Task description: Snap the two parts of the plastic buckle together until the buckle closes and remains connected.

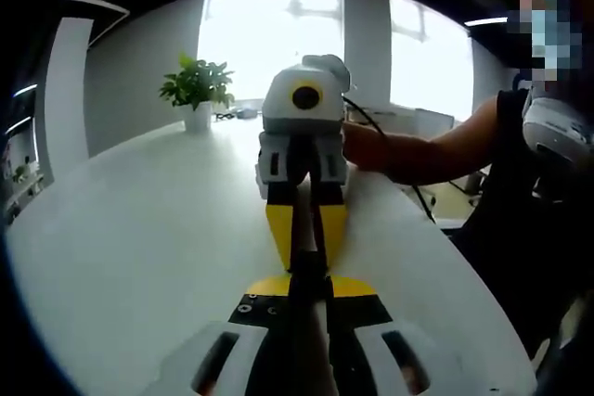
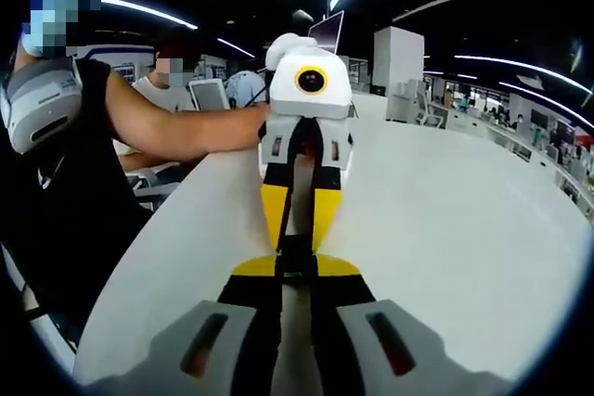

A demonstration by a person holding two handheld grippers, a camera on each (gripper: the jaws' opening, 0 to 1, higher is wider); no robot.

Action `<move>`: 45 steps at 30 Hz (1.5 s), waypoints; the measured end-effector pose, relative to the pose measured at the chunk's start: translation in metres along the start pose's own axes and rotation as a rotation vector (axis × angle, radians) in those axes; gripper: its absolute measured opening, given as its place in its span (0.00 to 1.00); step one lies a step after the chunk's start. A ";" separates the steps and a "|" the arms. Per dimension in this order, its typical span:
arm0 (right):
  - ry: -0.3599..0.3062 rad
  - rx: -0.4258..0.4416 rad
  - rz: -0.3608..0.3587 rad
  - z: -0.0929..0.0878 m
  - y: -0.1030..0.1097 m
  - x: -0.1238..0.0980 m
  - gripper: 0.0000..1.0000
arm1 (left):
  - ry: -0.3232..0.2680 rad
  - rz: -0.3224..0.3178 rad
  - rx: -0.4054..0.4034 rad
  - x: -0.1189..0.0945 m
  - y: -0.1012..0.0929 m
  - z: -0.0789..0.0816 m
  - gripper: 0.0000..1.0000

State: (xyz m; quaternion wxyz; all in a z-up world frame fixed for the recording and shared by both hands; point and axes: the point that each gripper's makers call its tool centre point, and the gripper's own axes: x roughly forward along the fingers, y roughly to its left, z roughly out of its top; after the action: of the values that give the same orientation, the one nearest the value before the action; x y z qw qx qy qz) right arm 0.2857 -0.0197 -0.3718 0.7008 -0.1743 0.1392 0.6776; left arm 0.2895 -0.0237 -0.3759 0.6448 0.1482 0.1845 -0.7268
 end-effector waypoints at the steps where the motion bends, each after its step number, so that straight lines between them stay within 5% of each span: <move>1: -0.002 0.002 -0.002 0.000 0.000 0.000 0.08 | -0.002 -0.013 -0.028 0.000 -0.001 0.000 0.09; 34: -0.018 0.033 -0.014 0.001 -0.005 -0.001 0.12 | -0.015 0.013 -0.010 0.000 0.006 0.002 0.10; 37: -0.036 0.043 -0.033 0.003 -0.009 -0.003 0.28 | -0.028 0.012 -0.008 -0.002 0.006 0.005 0.10; 42: -0.140 0.079 -0.077 0.021 -0.016 -0.002 0.93 | -0.047 0.018 -0.011 -0.006 0.008 0.009 0.10; 45: -0.218 0.054 -0.115 0.035 -0.023 -0.007 1.00 | -0.064 0.031 -0.010 -0.010 0.011 0.012 0.10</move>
State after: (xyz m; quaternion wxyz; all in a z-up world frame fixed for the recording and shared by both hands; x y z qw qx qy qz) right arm 0.3069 -0.0109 -0.3359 0.7540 -0.0884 0.0702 0.6470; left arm 0.3016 -0.0212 -0.3612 0.6622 0.1243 0.1652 -0.7202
